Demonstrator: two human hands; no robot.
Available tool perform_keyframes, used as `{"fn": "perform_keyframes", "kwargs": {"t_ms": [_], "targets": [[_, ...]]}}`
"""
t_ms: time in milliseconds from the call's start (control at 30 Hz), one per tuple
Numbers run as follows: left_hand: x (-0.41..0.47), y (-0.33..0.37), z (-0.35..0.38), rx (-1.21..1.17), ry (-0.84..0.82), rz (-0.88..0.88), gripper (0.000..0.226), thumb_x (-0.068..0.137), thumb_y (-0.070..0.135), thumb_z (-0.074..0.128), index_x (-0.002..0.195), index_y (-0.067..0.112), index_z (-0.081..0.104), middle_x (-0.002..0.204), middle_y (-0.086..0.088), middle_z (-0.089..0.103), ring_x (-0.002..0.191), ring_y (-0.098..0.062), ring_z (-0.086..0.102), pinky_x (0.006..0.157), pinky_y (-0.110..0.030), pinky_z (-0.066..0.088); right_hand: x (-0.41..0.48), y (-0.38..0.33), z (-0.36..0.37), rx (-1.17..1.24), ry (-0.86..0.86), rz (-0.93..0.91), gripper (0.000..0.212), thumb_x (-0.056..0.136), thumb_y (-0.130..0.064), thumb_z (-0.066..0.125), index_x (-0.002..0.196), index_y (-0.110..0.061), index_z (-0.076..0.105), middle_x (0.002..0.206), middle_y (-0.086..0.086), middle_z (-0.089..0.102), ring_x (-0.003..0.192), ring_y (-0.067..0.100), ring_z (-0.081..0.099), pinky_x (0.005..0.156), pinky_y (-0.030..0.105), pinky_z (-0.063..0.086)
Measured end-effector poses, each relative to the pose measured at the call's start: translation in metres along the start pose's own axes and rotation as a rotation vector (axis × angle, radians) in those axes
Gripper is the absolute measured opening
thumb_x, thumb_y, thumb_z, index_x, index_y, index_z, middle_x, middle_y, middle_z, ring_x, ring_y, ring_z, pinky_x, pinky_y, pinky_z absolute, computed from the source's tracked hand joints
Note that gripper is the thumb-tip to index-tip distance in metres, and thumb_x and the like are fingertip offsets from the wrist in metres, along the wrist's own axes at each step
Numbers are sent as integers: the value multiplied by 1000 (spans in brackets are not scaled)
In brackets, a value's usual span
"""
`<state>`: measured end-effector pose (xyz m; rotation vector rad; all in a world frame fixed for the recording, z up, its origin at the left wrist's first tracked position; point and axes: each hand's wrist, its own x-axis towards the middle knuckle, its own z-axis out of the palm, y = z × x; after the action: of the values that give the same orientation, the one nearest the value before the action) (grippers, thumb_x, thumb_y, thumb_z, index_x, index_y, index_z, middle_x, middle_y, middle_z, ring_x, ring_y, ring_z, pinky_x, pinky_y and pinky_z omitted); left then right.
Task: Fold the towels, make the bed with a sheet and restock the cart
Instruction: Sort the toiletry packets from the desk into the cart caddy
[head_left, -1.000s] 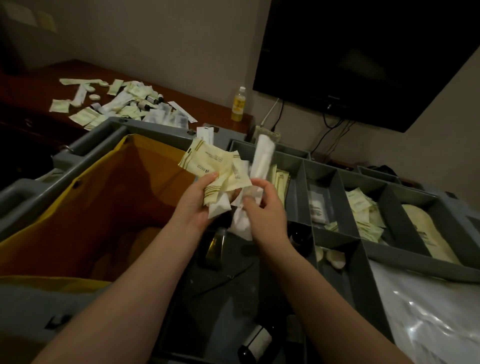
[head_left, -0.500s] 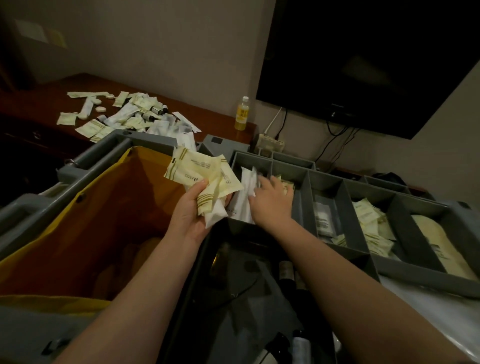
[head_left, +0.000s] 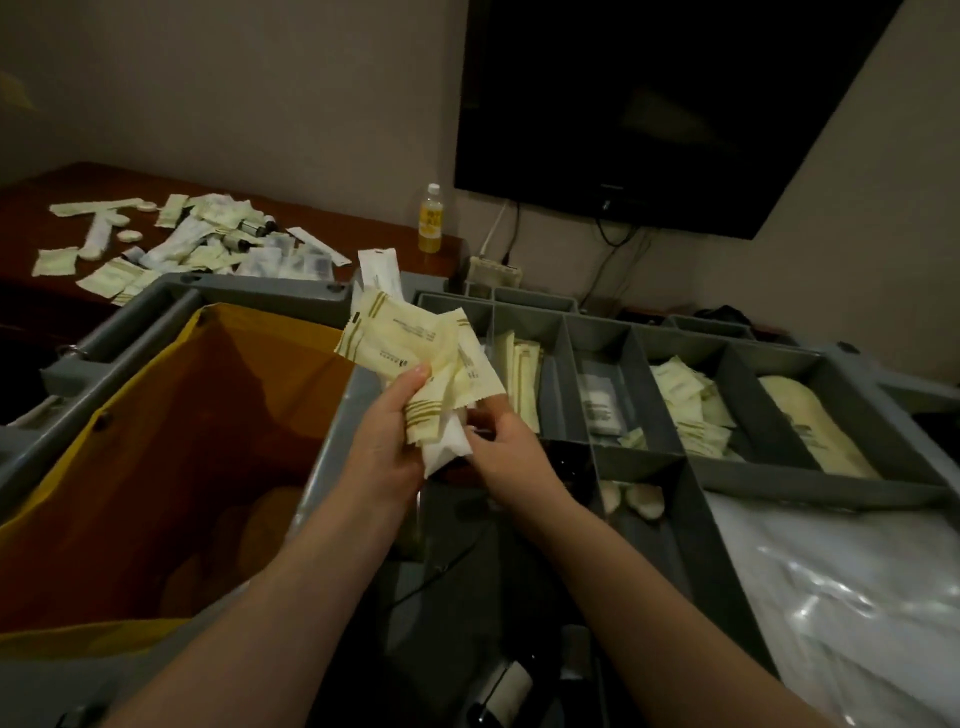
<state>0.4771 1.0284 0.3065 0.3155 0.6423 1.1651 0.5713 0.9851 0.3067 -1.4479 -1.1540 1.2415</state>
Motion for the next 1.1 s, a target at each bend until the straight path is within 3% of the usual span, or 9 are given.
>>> {"fn": "perform_keyframes", "kwargs": {"t_ms": [167,300,467,567,633,733,833,967,1100], "targets": [[-12,-19,11,44,-223,-80,30,96,16,40,122,6,52,89,-9,73,77,-21,71,61,-34,60,-30,13,-32,41,234,-57,22,89,-9,64,91,-30,58,93,-5,69,92,18,67,81,33,57],[-16,-31,11,140,-320,-115,59,78,24,57,133,7,48,119,-12,64,103,-23,65,78,-34,57,-61,12,-73,128,292,-6,20,89,-8,63,101,-23,59,89,-3,71,78,7,68,67,19,56],[-16,-37,5,150,-286,-143,45,73,19,56,117,13,55,110,-7,69,99,-21,67,74,-31,58,-87,28,-137,-824,410,94,26,90,-22,62,114,-30,60,100,-10,64,99,11,59,90,32,48],[-16,-35,3,165,-255,-157,43,78,17,55,121,14,53,114,-8,66,98,-20,67,69,-30,58,-82,41,-149,-1314,291,160,41,96,-34,48,137,-37,44,134,-4,52,127,18,41,103,38,29],[-16,-36,1,184,-239,-155,35,89,14,50,124,14,51,111,-7,67,93,-19,68,65,-30,58,-75,48,-147,-1430,380,101,52,96,-38,47,146,-36,29,150,-4,34,137,20,29,109,41,21],[-18,-38,-1,293,-255,-100,31,93,10,47,124,11,52,105,-6,70,91,-18,69,67,-29,57,-68,42,-124,-947,554,-75,44,96,-36,49,139,-25,43,134,-1,51,124,18,46,100,31,37],[-24,-44,1,450,-316,-27,25,93,2,47,112,13,59,96,-3,72,89,-18,69,67,-25,56,-61,23,-84,-329,379,-82,33,94,-37,53,125,-25,53,109,-9,60,103,8,57,77,15,44],[-31,-53,9,648,-362,24,27,90,5,56,116,13,59,101,-5,72,90,-17,70,70,-26,56,-43,15,-58,-47,375,-28,36,82,-40,70,110,-26,53,108,-4,65,97,14,64,85,36,55],[-26,-49,9,756,-390,90,46,82,6,68,125,14,55,114,-7,68,103,-21,66,82,-31,56,-37,13,-60,-30,387,-81,23,84,-31,70,103,-25,57,105,-3,67,96,14,65,82,35,56]]}}
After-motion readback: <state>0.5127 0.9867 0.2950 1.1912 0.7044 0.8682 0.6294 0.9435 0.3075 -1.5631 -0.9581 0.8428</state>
